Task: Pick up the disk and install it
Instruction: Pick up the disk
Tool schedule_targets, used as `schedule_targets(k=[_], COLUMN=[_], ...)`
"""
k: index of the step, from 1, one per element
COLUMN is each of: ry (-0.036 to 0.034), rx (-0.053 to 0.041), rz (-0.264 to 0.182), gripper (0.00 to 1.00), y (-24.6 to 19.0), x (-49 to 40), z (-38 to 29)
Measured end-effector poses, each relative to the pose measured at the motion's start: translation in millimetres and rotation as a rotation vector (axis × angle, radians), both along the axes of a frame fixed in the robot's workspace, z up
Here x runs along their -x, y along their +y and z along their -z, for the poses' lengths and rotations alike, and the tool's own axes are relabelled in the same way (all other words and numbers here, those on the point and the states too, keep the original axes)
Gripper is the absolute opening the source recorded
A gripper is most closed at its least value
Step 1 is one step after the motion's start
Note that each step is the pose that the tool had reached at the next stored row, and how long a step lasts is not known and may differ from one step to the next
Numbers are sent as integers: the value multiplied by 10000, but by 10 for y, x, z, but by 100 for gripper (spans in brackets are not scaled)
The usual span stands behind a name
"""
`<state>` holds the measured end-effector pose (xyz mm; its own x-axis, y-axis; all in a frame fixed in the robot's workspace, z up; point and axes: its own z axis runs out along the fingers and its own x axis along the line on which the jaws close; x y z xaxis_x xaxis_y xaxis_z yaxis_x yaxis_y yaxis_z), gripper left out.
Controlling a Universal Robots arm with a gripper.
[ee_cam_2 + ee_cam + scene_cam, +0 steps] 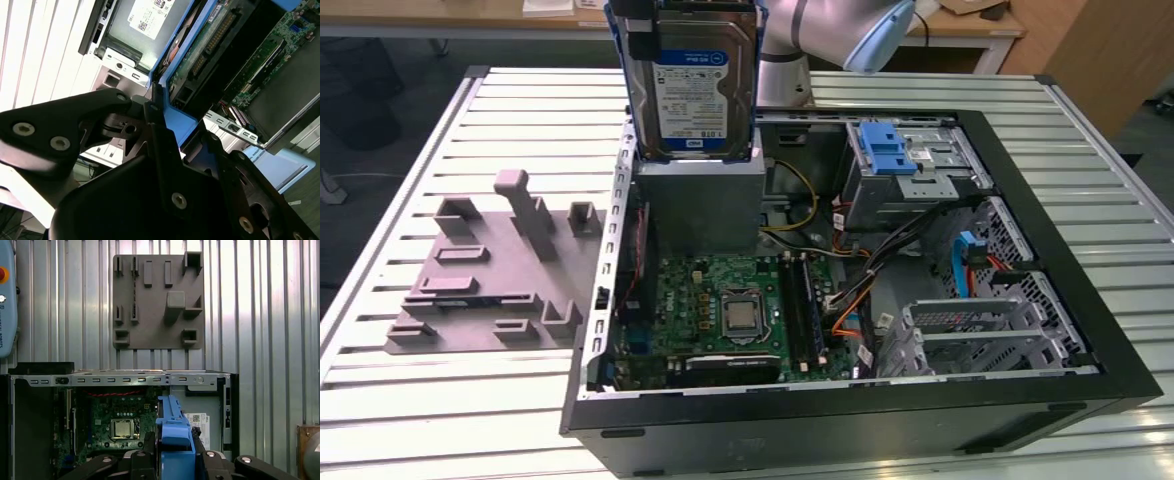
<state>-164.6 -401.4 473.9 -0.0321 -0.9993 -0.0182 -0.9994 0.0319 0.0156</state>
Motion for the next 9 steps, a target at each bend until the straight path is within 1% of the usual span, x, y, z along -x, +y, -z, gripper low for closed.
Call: schedule_targets(k=[9], ry=[0], rx=[0], rz=[0], gripper=[36], y=[-2], x=[-1], z=[0])
